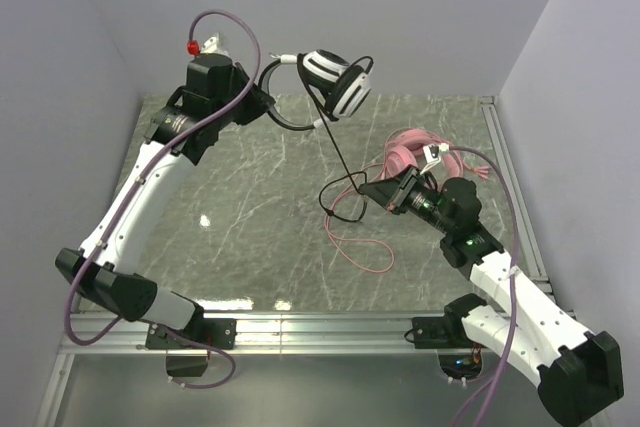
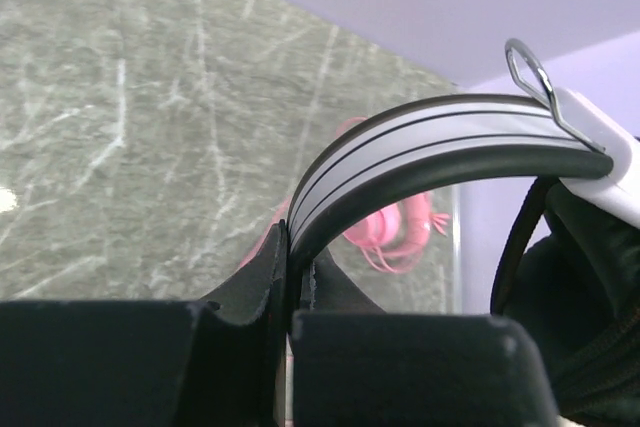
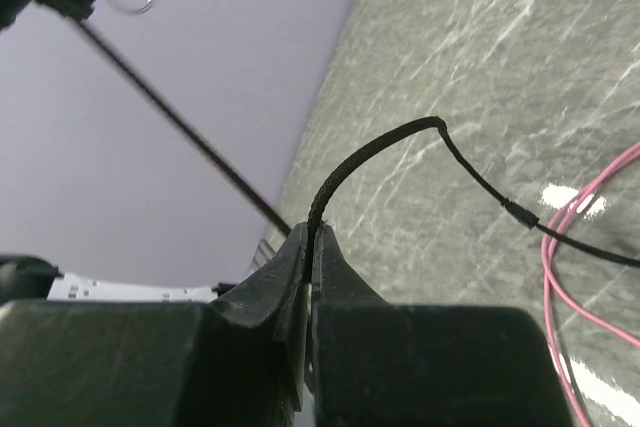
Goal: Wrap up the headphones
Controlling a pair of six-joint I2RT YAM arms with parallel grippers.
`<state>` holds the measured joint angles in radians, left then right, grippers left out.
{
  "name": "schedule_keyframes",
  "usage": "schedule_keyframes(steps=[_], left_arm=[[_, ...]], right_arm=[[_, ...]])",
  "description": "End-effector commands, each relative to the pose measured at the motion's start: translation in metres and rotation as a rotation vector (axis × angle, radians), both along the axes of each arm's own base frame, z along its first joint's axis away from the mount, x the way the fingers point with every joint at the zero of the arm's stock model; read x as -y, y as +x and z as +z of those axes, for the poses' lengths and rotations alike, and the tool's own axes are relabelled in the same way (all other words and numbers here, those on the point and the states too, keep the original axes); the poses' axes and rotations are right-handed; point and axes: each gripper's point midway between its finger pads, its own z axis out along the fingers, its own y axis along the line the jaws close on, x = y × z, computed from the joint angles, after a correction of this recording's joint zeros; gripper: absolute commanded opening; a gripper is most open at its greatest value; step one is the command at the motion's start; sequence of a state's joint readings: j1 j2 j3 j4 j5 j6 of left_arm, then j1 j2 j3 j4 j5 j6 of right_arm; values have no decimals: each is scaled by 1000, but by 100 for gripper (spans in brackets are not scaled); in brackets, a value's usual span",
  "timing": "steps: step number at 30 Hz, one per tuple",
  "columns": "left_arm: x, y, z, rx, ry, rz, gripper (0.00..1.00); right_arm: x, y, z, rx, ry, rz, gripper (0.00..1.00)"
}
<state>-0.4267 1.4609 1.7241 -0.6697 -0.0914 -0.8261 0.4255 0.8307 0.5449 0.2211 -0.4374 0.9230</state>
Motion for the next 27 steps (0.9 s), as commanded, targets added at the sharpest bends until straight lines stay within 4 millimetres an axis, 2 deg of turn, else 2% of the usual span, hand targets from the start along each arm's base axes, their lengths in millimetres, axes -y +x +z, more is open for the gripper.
schedule_keyframes(steps=[1, 4, 5, 7, 8, 10, 11, 17, 20, 23, 25, 27], left_arm=[[7, -7, 88, 238, -226, -40, 0], [9, -26, 92, 249, -252, -90, 0], [9, -28, 81, 229, -247, -94, 0], [8, -40, 85, 253, -266, -115, 0], [9, -41, 73, 235, -261, -118, 0], [7, -51, 76, 259, -272, -132, 0], [8, -53, 69, 251, -269, -142, 0], [22, -74, 73, 291, -256, -294, 0], [29, -82, 65, 278, -224, -356, 0], [32, -90, 57, 284, -195, -387, 0], [35, -95, 54, 291, -169, -408, 0], [42, -101, 48, 284, -148, -447, 0]], right_arm=[[3, 9, -9, -17, 21, -60, 0], [9, 20, -9, -25, 59, -133, 0], [10, 23, -4, -12, 79, -150, 0], [12, 29, -4, -39, 123, -184, 0], [13, 32, 3, -25, 153, -201, 0], [13, 37, 4, -55, 197, -218, 0], [14, 41, 5, -61, 209, -239, 0], [6, 58, -2, -118, 217, -262, 0], [5, 65, -2, -113, 231, -269, 0], [3, 73, -5, -121, 262, -282, 3], [1, 77, 2, -105, 300, -276, 4], [-3, 82, 3, -105, 317, -269, 10]])
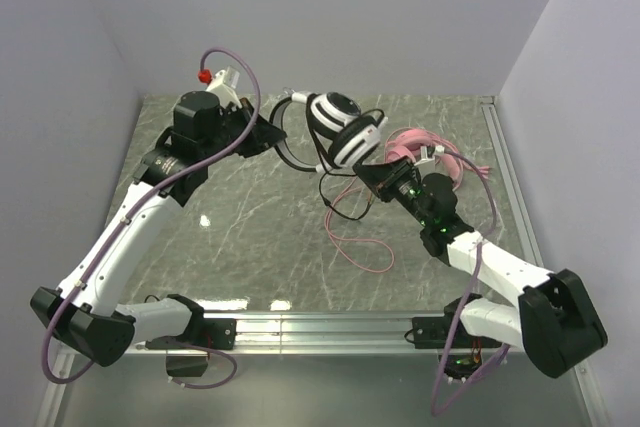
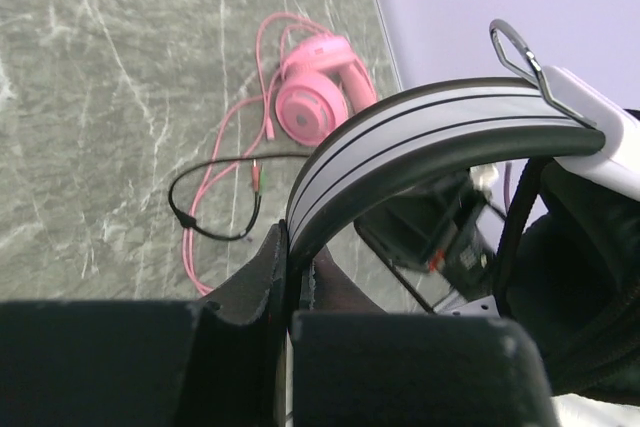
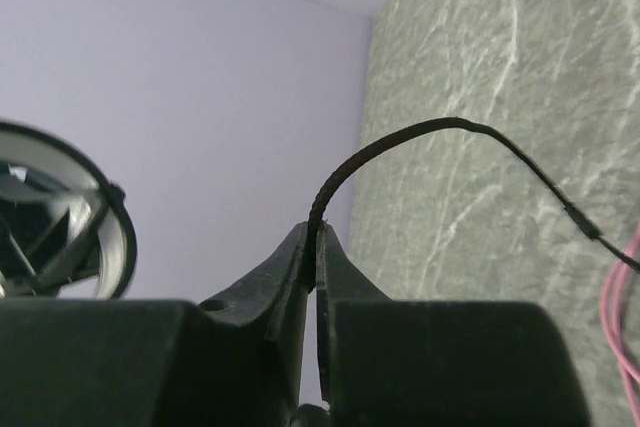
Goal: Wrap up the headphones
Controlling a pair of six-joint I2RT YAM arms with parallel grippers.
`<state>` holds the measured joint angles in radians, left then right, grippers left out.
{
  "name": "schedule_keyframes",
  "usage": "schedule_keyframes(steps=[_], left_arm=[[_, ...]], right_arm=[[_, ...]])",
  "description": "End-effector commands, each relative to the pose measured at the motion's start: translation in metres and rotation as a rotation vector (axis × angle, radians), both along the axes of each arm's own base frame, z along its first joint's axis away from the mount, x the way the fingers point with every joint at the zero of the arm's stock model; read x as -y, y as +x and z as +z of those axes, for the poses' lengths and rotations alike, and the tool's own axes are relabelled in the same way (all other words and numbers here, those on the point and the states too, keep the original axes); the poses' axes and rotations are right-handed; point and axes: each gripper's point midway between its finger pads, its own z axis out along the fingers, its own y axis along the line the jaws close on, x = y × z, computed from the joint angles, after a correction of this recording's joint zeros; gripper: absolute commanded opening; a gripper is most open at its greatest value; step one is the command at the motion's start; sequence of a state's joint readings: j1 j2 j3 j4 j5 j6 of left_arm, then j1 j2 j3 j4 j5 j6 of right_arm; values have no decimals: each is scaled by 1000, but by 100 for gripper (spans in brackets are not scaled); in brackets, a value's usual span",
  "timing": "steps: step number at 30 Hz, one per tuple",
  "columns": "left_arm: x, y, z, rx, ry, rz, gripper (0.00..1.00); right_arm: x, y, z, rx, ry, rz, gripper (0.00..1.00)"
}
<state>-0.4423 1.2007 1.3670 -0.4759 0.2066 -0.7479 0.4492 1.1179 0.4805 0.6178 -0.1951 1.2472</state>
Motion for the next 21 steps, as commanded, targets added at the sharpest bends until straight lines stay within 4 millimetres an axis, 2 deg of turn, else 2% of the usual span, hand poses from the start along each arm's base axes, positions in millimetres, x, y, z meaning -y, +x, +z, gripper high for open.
schedule_keyframes(steps=[1, 2, 4, 7, 12, 13, 14, 21], left_arm=[[18, -28, 61, 192, -97, -135, 0], [20, -31, 59, 190, -90, -147, 0], [24, -33, 53, 182, -65, -167, 0], [26, -35, 47, 165, -38, -178, 0], [22, -30, 50, 170, -19, -149, 0], [22, -30, 49, 163, -14, -149, 0], [23, -30, 49, 161, -16, -150, 0], [29, -25, 46, 139, -23, -161, 0]], right_arm=[[0, 17, 32, 88, 85, -41, 12], [-3, 21, 31, 85, 90, -39, 16], [-5, 24, 38, 110, 125, -31, 17], [-12, 29, 39, 129, 168, -7, 20], [-23, 30, 44, 153, 259, 60, 24], [-23, 28, 51, 172, 300, 73, 26], [-25, 29, 44, 157, 307, 82, 27], [-32, 31, 41, 137, 370, 120, 36]])
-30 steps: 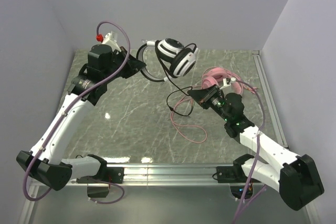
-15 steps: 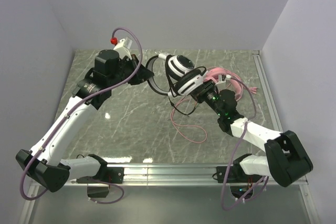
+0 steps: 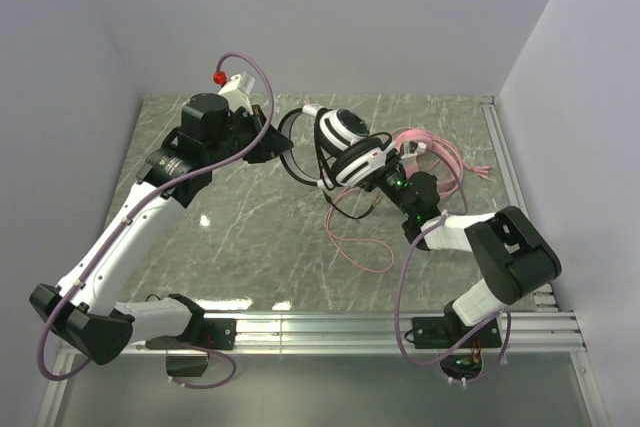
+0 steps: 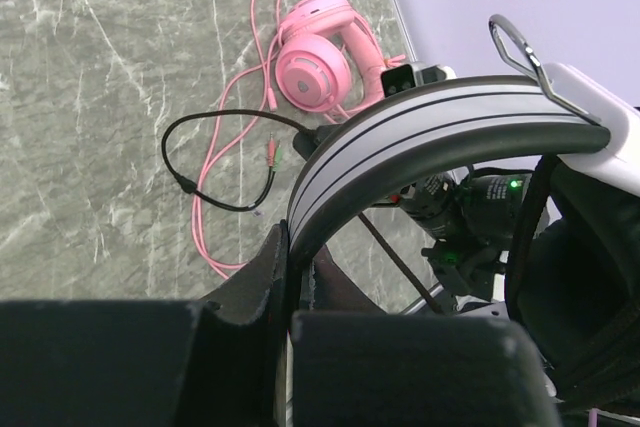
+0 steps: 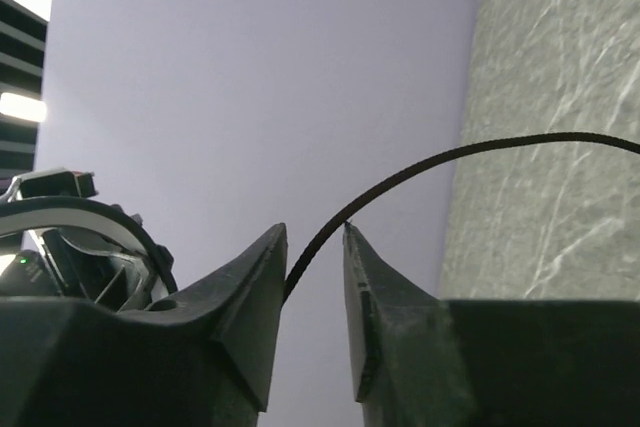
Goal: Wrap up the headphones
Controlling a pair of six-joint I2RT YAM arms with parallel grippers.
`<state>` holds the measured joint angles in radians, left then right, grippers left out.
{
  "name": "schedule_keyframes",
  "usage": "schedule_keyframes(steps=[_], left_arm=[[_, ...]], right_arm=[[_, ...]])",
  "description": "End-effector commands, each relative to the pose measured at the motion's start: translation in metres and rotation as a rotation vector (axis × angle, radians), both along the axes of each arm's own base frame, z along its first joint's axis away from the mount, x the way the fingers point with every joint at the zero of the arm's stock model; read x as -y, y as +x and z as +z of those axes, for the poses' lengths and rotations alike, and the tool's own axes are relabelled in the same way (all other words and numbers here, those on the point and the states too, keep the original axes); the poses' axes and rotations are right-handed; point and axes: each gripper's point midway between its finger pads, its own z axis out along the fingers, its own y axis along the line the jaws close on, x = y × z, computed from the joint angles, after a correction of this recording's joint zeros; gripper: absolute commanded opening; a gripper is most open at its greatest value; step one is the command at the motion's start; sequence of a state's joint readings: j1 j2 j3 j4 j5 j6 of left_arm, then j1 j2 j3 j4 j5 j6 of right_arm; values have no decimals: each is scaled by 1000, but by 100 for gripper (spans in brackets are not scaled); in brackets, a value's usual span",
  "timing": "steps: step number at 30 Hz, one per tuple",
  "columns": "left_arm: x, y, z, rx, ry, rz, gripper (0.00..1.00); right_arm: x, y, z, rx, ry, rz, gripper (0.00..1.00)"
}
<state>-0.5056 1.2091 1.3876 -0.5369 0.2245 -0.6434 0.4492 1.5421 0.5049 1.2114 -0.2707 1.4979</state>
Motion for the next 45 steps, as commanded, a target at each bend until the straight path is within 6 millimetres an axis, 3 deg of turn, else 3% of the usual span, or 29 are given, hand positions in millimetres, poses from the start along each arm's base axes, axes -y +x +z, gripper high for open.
schedule_keyframes(steps=[1, 6, 14, 18, 20, 22, 26, 35, 38, 45], left_arm=[[13, -5, 55, 112, -124, -56, 0], [13, -2, 53, 110, -115, -52, 0], [12, 6, 46, 74, -91, -19, 0], [7, 18, 39, -7, -37, 51, 0], [3, 23, 23, -76, 29, 80, 0], [-1, 28, 33, -65, 53, 103, 0], [-3, 35, 26, -106, 120, 119, 0], [-9, 40, 21, -122, 176, 139, 0], [-14, 43, 19, -131, 208, 160, 0], [-14, 45, 26, -131, 214, 166, 0]], right_arm=[[-1, -1, 43, 110, 104, 21, 38], [-6, -1, 44, 88, 133, 52, 40], [-15, -16, 46, 56, 188, 104, 48], [-13, -24, 38, 31, 181, 103, 47], [-11, -28, 32, 24, 169, 104, 47], [-11, -30, 23, 14, 137, 103, 46], [-8, -30, 0, 6, 18, 63, 47], [20, -29, -13, 102, -169, -38, 57], [37, -25, -23, 178, -361, -130, 61], [59, -41, -20, 373, -594, -223, 62]])
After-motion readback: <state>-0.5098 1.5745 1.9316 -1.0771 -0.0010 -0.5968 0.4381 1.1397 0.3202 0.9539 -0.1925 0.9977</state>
